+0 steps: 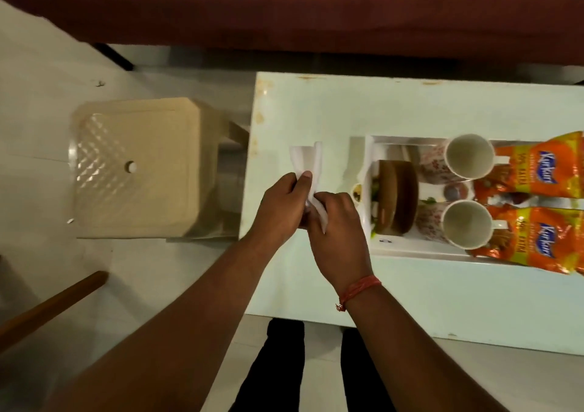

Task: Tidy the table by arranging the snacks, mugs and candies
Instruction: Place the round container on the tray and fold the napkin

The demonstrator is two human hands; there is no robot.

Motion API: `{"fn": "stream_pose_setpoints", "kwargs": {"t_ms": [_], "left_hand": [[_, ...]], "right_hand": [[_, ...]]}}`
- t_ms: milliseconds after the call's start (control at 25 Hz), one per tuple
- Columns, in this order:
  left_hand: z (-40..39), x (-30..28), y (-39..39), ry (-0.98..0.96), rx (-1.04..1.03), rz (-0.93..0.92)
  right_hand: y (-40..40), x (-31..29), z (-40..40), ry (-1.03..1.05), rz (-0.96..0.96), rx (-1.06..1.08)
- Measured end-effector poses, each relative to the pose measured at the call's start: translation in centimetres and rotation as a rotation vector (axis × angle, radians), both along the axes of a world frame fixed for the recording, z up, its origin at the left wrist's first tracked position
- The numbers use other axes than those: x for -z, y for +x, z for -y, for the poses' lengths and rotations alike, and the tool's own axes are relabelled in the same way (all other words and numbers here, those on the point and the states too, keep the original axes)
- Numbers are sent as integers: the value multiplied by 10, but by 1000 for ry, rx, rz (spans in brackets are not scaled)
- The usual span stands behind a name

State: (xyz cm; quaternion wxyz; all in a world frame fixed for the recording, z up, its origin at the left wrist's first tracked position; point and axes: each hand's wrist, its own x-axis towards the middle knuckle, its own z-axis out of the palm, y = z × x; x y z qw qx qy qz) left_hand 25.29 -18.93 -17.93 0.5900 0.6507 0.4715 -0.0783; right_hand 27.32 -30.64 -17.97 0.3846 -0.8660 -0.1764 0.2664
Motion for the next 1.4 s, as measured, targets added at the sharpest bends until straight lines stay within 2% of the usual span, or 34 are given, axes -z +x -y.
{"fn": "stream_pose_setpoints", "kwargs": {"t_ms": [160,240,360,560,800,1000,1120,1280,1400], "left_hand": [[66,-13,40,94,183,-47],[90,-15,59,192,273,-93],[109,-13,89,449,393,-120],[116,-8,128,688,546,-8],[115,21,140,707,562,-46],[117,34,146,866,691,-73],[117,40,147,889,731,-135],[110,40,135,882,709,-139],[103,35,109,915,677,-89]], "right_hand": [[29,-8,73,-70,133,-125],[40,-8,101,-85,136,-94],[51,-7,133,-73,156,-58],[54,2,150,-111,132,62],[47,20,142,-205,71,138],[41,29,138,-221,34,236],[40,36,139,-224,-13,266],[35,40,143,-199,-51,261],[27,37,150,-232,27,194]]}}
